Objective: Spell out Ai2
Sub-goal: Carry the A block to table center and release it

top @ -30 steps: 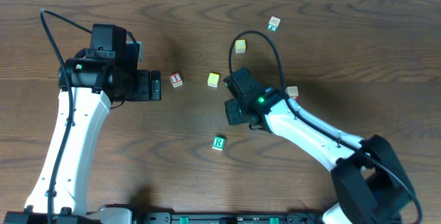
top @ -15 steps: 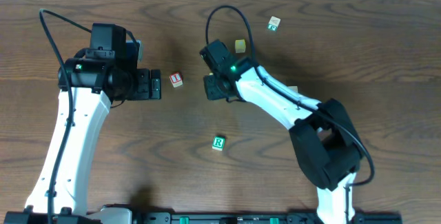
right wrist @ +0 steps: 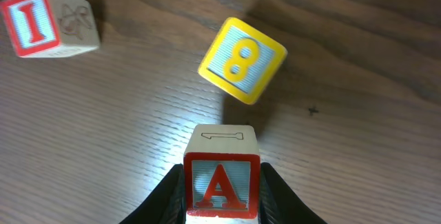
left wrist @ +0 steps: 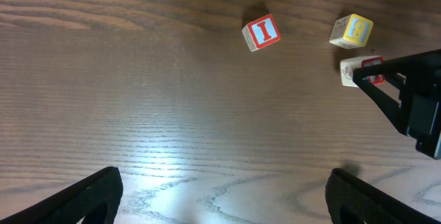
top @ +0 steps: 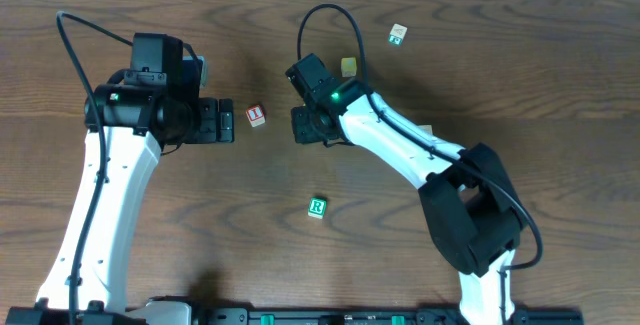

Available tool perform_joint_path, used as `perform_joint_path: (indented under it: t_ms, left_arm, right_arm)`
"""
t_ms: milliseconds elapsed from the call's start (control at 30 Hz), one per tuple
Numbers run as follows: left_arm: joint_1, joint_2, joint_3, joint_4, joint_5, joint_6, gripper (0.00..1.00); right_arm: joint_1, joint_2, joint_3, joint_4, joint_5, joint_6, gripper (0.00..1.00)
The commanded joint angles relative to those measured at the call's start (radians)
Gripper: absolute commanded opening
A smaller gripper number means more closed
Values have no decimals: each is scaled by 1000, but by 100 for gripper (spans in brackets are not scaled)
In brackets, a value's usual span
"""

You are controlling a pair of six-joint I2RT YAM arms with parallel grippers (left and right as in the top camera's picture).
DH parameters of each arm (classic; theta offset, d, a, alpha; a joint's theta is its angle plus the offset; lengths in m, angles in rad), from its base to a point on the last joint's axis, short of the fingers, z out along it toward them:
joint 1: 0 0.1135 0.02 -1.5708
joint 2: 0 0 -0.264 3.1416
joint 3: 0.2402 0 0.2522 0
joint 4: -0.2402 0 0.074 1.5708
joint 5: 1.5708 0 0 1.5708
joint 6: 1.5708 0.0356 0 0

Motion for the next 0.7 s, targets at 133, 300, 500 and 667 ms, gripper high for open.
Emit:
perform_joint_path:
  t_ms: [133,300,500,667]
  left_arm:
    - [0,0,9,-6,0,-11,95]
    - [1,0,9,-5,-2,-10,95]
    - [0,0,9,2,-4,-7,95]
    - [0,0,9,6,-4,-7,95]
  right_arm:
    - [-20,24,16,43,35,14,27]
    - [-41,72,16,112,14,13,27]
    - [-64,80,20,183,7,-17,27]
    - [-94,80,33,201,6,-23,27]
